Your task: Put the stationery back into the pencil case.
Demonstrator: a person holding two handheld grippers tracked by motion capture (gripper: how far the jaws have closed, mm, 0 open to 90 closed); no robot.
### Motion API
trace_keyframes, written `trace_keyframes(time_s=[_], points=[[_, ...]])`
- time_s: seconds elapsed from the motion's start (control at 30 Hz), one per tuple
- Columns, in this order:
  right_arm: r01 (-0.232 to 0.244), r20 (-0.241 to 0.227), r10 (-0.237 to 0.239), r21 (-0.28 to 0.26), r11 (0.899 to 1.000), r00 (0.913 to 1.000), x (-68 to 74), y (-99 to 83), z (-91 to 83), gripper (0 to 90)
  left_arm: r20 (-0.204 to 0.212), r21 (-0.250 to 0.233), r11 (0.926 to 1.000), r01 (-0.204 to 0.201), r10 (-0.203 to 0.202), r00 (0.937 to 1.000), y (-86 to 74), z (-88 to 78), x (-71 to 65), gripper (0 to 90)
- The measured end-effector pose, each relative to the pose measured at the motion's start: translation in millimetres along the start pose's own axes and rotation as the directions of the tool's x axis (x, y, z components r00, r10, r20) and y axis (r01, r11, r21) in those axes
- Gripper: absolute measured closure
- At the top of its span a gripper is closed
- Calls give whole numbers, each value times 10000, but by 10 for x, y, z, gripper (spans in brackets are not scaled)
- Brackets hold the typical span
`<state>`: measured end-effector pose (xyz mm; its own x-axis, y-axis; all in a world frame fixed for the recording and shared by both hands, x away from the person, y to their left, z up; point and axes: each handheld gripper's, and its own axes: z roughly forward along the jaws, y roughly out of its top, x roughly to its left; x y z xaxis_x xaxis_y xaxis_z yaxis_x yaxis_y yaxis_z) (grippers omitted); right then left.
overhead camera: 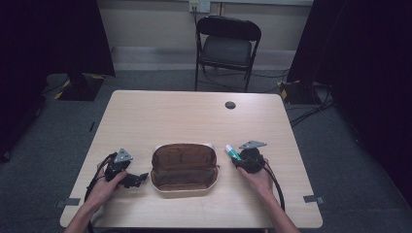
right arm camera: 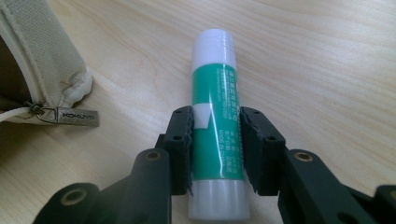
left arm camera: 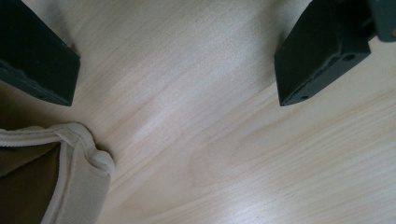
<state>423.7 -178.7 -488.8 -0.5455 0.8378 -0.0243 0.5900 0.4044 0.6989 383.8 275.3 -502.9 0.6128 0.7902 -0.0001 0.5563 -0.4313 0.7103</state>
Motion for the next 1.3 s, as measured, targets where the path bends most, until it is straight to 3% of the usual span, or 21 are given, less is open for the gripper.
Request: trace_keyframes(time_s=[0.53,0.8,1.3], points=[[-317,-533,321,84,9995,9981,-38,-5,-63,661,-8,-2,10000,-37,37,10000,4,2,1,0],[-838,-621,807,-495,9952,9948,-79,25,-251,661,-33,5,10000,4,-4,10000,3,2,-2,0],[-1155,-795,1052,-1381,9837,9913,-158,120,-530,661,-32,-3,10000,9,-9,10000,3,2,-3,0]])
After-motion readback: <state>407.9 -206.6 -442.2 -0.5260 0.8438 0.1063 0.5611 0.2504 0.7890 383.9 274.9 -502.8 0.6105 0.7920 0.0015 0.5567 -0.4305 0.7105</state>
